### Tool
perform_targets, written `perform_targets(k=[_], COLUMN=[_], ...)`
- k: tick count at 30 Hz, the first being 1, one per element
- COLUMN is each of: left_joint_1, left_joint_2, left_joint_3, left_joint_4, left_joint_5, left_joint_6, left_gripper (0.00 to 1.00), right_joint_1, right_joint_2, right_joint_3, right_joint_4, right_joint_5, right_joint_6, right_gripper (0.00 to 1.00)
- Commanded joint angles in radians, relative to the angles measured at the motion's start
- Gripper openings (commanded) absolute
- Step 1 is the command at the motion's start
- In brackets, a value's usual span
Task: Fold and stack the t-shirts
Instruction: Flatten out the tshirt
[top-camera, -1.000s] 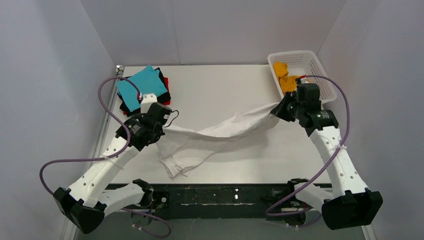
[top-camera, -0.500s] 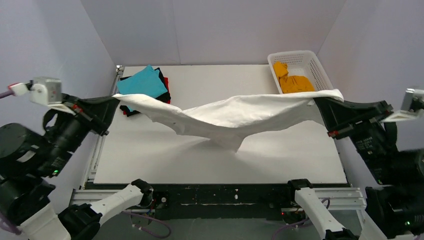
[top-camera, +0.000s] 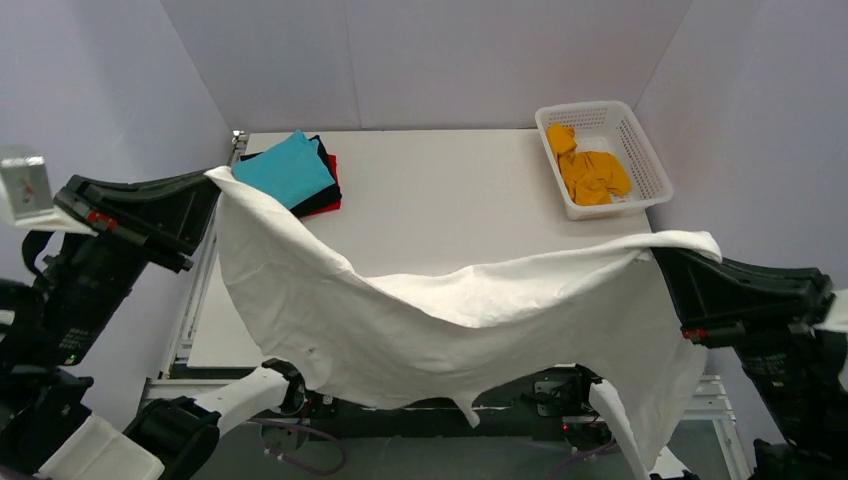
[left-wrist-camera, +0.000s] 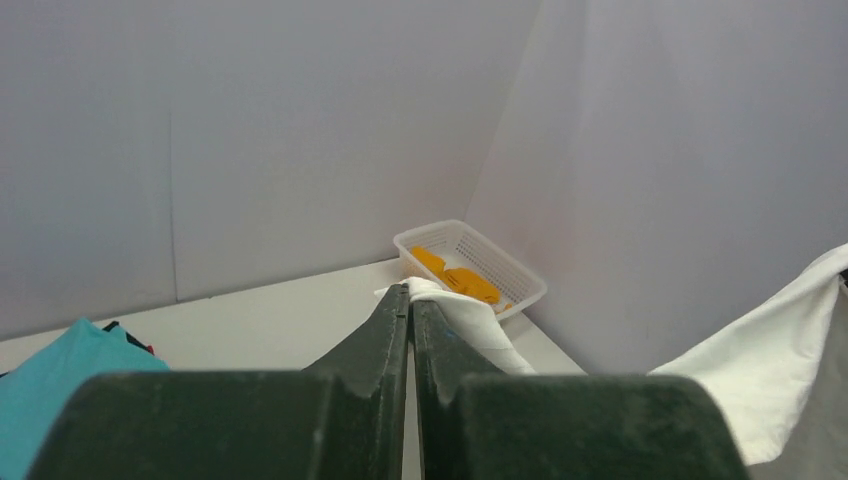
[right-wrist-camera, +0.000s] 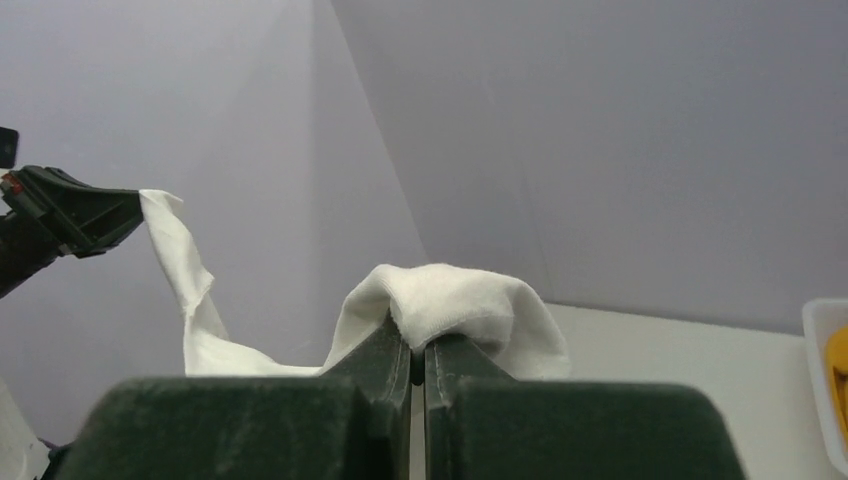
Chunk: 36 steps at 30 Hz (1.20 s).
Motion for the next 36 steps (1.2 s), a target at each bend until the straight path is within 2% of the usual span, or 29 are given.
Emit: perform_targets(k=[1, 7, 9, 12, 15, 16, 18, 19, 20, 21, 22, 23, 26, 31, 36], left_joint_1=[0.012, 0.012, 0.019, 0.050, 0.090, 0.103, 0.128, 0.134, 0.137, 0.137, 0.136, 0.137, 0.136, 0.134, 0.113], left_joint_2=[0.144, 0.491, 0.580, 0.719, 0.875, 0.944, 1.102, 1.162, 1.203, 1.222, 1.222, 1.211, 1.123, 0.872, 0.595], left_joint_3=[-0.013, 0.057, -0.036, -0.226, -0.295, -0.290, -0.199, -0.129, -0.075, -0.053, -0.058, -0.074, -0.172, -0.492, -0.902], left_joint_4=[0.098, 0.082, 0.126, 0.161, 0.167, 0.162, 0.089, 0.019, -0.024, -0.039, -0.037, -0.029, -0.025, -0.067, -0.039], left_joint_5=[-0.145, -0.529, -0.603, -0.638, -0.669, -0.674, -0.672, -0.652, -0.632, -0.617, -0.601, -0.587, -0.542, -0.389, -0.197], left_joint_6=[0.032, 0.204, 0.256, 0.269, 0.245, 0.236, 0.198, 0.167, 0.147, 0.139, 0.134, 0.127, 0.086, -0.082, -0.266], left_gripper=[0.00, 0.00, 0.00, 0.00, 0.00, 0.04, 0.25, 0.34, 0.47, 0.69, 0.94, 0.98, 0.98, 0.98, 0.98], right_joint_1=[-0.006, -0.006, -0.007, -0.028, -0.106, -0.136, -0.188, -0.195, -0.198, -0.197, -0.198, -0.199, -0.197, -0.162, 0.061], right_joint_2=[0.033, 0.165, 0.219, 0.316, 0.474, 0.544, 0.684, 0.744, 0.786, 0.814, 0.827, 0.828, 0.806, 0.725, 0.744], right_joint_3=[-0.158, -0.385, -0.495, -0.696, -0.800, -0.801, -0.747, -0.706, -0.661, -0.631, -0.612, -0.606, -0.609, -0.699, -0.741], right_joint_4=[-0.004, 0.002, 0.025, 0.130, 0.255, 0.281, 0.292, 0.270, 0.244, 0.228, 0.222, 0.221, 0.184, 0.167, 0.139], right_joint_5=[0.148, 0.398, 0.426, 0.410, 0.348, 0.306, 0.232, 0.204, 0.197, 0.193, 0.196, 0.207, 0.253, 0.181, 0.211], right_joint_6=[0.025, 0.026, 0.059, 0.113, 0.155, 0.155, 0.131, 0.114, 0.093, 0.076, 0.066, 0.055, 0.032, -0.034, -0.102], right_gripper=[0.01, 0.01, 0.01, 0.01, 0.01, 0.14, 0.43, 0.51, 0.57, 0.66, 0.73, 0.77, 0.81, 0.84, 0.84])
